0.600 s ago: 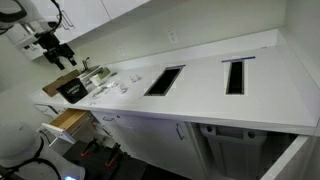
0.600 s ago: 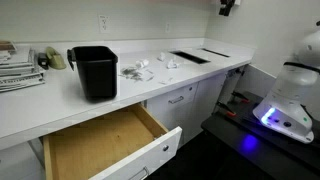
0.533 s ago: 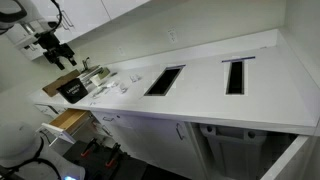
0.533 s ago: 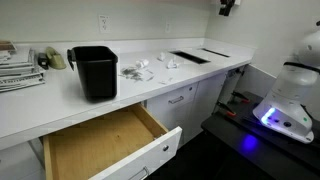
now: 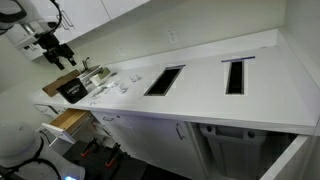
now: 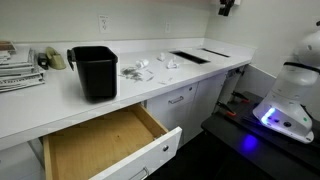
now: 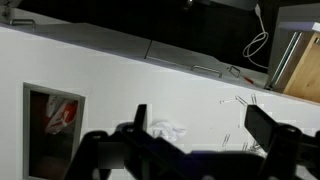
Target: Place the bin between the two shoots
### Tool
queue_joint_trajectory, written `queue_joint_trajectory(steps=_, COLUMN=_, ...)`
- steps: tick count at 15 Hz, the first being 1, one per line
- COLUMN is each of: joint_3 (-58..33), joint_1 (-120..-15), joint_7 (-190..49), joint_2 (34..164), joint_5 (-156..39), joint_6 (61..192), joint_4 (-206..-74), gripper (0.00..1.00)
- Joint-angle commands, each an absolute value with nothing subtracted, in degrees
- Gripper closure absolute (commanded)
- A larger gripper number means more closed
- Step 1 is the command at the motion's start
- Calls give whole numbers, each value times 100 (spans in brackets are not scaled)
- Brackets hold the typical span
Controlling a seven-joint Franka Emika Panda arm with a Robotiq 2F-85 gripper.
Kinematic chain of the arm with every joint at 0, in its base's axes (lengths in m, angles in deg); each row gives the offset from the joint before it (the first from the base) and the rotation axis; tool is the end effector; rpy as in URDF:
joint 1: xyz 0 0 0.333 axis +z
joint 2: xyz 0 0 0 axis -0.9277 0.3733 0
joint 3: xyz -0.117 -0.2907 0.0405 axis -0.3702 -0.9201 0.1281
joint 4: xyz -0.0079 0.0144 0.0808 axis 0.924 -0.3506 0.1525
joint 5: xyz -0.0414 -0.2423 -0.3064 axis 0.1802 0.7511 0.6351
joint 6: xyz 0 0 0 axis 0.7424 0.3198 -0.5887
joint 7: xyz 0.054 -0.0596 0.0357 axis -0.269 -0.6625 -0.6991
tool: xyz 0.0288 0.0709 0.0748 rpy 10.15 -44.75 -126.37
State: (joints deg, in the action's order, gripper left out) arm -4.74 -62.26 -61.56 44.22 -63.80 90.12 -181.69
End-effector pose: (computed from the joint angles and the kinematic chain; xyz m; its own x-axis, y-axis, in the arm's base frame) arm 0.3446 0.0701 0.5708 0.9748 0.2195 0.0401 0.2197 -0.9756 -0.0005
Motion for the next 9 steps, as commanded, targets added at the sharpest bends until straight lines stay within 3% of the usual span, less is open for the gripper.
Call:
queue_joint_trajectory(steps=1, joint_3=-128, joint_1=-6069, joint_7=-6698, joint_2=4621, joint_5=-6780, joint_6=9211, joint_4=-18053, gripper=0)
queue_joint_trajectory(steps=9, joint_3=1523, joint_1=-5934, joint_7=-9407, joint_2=5818, joint_5=-7527, joint_6=10555, joint_4=-17188, gripper=0)
